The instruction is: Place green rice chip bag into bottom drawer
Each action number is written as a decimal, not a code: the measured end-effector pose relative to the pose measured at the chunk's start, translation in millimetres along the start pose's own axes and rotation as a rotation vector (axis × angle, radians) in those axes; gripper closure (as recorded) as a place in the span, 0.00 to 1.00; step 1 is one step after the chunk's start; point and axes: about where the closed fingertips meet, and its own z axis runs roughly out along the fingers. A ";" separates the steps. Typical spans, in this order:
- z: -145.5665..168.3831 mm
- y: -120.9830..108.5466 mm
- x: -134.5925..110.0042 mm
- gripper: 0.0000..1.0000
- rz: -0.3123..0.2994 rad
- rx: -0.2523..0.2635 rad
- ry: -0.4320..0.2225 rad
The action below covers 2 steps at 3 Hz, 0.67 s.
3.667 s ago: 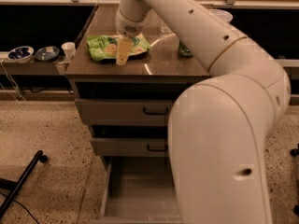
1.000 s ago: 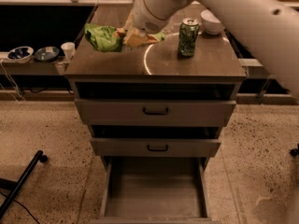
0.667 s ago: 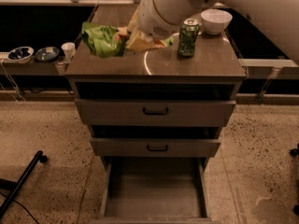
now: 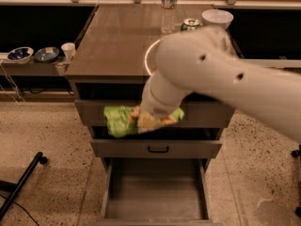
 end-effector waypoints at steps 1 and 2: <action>22.7 29.5 22.1 1.00 0.011 -0.060 0.049; 37.8 17.5 61.2 1.00 0.129 -0.060 0.034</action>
Offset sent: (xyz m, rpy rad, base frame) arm 0.0183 -0.0869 -0.1072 0.0869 0.1833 -0.2473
